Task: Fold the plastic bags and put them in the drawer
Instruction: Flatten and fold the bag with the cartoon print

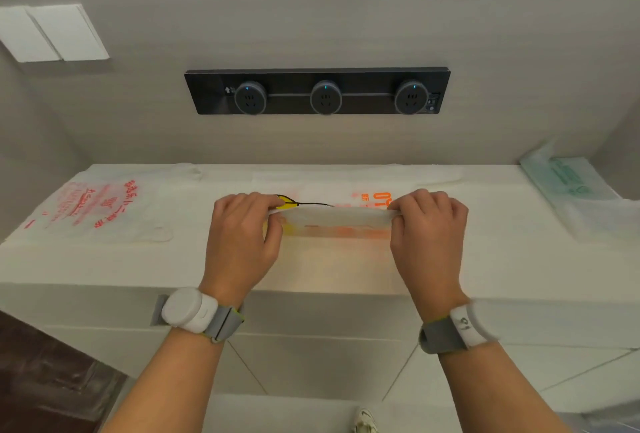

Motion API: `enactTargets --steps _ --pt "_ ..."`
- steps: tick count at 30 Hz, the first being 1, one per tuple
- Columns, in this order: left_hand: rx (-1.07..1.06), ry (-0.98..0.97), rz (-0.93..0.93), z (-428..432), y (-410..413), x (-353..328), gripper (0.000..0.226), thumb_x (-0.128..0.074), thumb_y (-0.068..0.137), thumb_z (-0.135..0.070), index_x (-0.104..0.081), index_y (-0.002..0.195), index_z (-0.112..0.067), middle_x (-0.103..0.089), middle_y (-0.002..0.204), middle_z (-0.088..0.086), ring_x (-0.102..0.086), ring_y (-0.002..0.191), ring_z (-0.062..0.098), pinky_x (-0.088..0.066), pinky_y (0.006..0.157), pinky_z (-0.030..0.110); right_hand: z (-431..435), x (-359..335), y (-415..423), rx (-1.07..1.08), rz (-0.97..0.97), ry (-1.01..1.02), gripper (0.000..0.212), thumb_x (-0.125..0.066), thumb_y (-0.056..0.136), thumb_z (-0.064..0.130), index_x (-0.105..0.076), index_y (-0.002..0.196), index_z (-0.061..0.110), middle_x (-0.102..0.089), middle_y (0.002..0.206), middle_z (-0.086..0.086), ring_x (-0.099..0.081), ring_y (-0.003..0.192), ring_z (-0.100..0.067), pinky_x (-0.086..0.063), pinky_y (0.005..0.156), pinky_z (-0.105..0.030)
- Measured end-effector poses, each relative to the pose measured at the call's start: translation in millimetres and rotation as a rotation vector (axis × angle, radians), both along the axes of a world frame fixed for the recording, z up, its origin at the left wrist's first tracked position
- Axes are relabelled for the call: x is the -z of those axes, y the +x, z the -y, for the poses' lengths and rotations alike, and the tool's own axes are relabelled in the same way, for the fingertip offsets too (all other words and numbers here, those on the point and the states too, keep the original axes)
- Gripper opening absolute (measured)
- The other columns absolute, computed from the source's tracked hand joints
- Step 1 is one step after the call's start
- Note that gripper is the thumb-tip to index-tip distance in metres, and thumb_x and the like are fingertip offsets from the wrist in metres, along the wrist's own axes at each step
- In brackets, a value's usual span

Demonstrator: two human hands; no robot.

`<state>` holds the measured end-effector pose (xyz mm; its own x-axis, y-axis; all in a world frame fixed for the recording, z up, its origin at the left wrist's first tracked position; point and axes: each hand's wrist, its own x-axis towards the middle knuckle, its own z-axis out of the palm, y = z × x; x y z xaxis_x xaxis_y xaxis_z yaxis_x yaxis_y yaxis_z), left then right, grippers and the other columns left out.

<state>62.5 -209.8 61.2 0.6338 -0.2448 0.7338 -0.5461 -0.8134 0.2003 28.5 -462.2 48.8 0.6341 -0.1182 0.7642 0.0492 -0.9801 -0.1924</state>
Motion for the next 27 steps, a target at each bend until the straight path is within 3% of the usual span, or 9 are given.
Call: enactTargets --steps 6,8,13,19,27 --pt "0.052 0.032 -0.025 4 49 -43 0.014 -0.058 0.09 -0.007 -0.067 0.098 -0.012 -0.07 0.09 -0.003 -0.059 0.079 0.014 -0.043 0.076 0.036 9 -30 54 0.0 0.055 -0.042 0.015 -0.055 0.081 -0.001 -0.061 0.083 0.013 -0.056 0.078 -0.002 -0.049 0.078 -0.027 -0.032 0.083 -0.037" --pt "0.058 0.032 -0.089 6 63 -54 0.014 -0.057 0.09 -0.008 -0.066 0.097 -0.015 -0.069 0.087 -0.005 -0.054 0.075 0.014 -0.042 0.07 0.034 17 -35 71 -0.004 -0.011 -0.071 0.018 -0.057 0.078 -0.003 -0.06 0.087 0.013 -0.056 0.082 -0.003 -0.049 0.081 -0.027 -0.031 0.082 -0.037" --pt "-0.01 0.081 -0.25 10 117 -56 0.016 -0.054 0.092 -0.015 -0.067 0.102 -0.018 -0.07 0.086 -0.003 -0.062 0.076 0.022 -0.04 0.064 0.031 37 -31 122 -0.034 -0.251 -0.085 0.043 -0.055 0.073 -0.008 -0.063 0.109 0.016 -0.06 0.101 -0.007 -0.051 0.095 -0.031 -0.033 0.079 -0.04" --pt "-0.074 0.24 -0.226 14 164 -26 0.01 -0.054 0.09 -0.017 -0.064 0.094 -0.016 -0.069 0.078 -0.001 -0.063 0.071 0.029 -0.041 0.069 0.035 56 -13 165 -0.112 -0.436 -0.149 0.046 -0.054 0.073 -0.011 -0.063 0.111 0.012 -0.059 0.106 -0.01 -0.053 0.097 -0.033 -0.035 0.076 -0.039" --pt "-0.066 0.331 -0.331 35 192 25 0.033 -0.041 0.086 -0.028 -0.066 0.102 -0.014 -0.064 0.097 0.003 -0.063 0.087 0.029 -0.043 0.08 0.038 61 7 184 -0.17 -0.619 -0.164 0.057 -0.049 0.08 -0.007 -0.057 0.129 0.021 -0.056 0.122 -0.004 -0.051 0.112 -0.028 -0.036 0.086 -0.038"
